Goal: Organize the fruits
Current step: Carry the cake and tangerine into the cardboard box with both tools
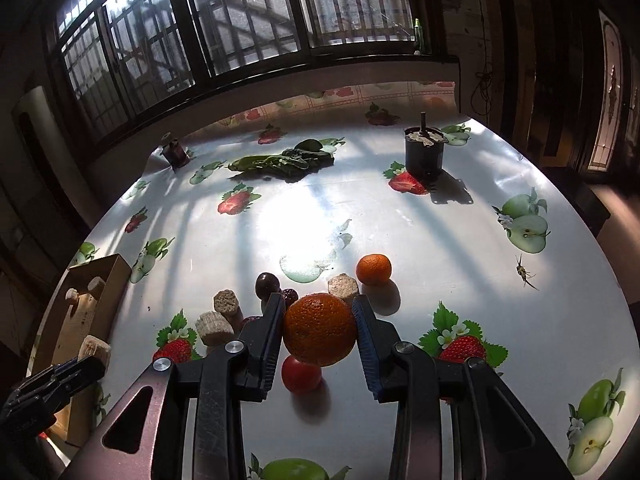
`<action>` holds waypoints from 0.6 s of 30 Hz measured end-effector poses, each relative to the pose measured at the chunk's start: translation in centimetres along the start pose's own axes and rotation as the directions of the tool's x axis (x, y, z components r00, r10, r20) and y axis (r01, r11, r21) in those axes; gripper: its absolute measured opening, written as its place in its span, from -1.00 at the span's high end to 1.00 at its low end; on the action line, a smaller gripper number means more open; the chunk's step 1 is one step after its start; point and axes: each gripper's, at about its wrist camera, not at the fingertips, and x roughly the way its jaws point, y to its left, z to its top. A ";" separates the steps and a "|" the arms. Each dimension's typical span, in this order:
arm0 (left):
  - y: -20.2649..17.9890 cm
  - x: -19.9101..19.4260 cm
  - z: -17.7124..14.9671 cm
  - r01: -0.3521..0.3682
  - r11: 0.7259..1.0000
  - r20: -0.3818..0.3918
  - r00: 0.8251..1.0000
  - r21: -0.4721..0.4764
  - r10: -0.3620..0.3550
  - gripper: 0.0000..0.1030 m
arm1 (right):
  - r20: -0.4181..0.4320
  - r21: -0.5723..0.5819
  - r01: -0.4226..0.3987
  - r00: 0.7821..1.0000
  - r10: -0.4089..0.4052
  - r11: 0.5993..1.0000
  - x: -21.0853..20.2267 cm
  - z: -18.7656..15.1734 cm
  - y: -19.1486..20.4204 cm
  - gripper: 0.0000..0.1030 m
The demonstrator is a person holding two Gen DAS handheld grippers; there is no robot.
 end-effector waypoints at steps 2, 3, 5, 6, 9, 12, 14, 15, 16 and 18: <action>3.3 -1.4 1.1 -0.064 0.997 0.015 0.998 -0.035 0.064 0.51 | -0.009 -0.055 -0.053 0.999 0.052 0.997 0.2 0.4 3.4 0.27; 4.8 -2.0 1.6 -0.105 0.993 0.019 0.994 -0.050 0.106 0.51 | -0.018 -0.084 -0.081 0.997 0.080 0.993 0.5 0.5 5.3 0.27; 7.8 -2.8 2.7 -0.182 0.981 0.023 0.983 -0.073 0.184 0.51 | -0.044 -0.133 -0.133 0.991 0.128 0.982 1.3 0.7 8.9 0.27; 9.1 -2.9 3.1 -0.214 0.974 0.018 0.976 -0.077 0.216 0.51 | -0.062 -0.153 -0.161 0.986 0.153 0.975 1.8 0.7 10.6 0.27; 13.4 -2.6 4.3 -0.297 0.949 -0.028 0.955 -0.109 0.296 0.51 | -0.132 -0.207 -0.252 0.965 0.228 0.946 3.7 0.4 16.3 0.26; 16.5 -1.5 4.9 -0.351 0.927 -0.090 0.935 -0.132 0.342 0.51 | -0.191 -0.275 -0.306 0.946 0.260 0.911 5.9 -0.6 21.6 0.26; 18.0 -0.8 4.9 -0.374 0.918 -0.133 0.924 -0.133 0.357 0.51 | -0.230 -0.317 -0.330 0.936 0.266 0.889 7.5 -1.4 24.8 0.26; 18.5 -0.4 4.9 -0.382 0.914 -0.150 0.920 -0.135 0.362 0.51 | -0.252 -0.335 -0.340 0.931 0.264 0.879 8.3 -1.8 26.2 0.26; 18.8 -0.2 4.7 -0.390 0.911 -0.166 0.915 -0.135 0.367 0.51 | -0.270 -0.353 -0.344 0.928 0.257 0.870 9.2 -2.1 27.4 0.26; 19.2 0.3 4.6 -0.409 0.905 -0.188 0.904 -0.120 0.384 0.51 | -0.300 -0.378 -0.342 0.924 0.236 0.861 10.9 -2.8 29.1 0.26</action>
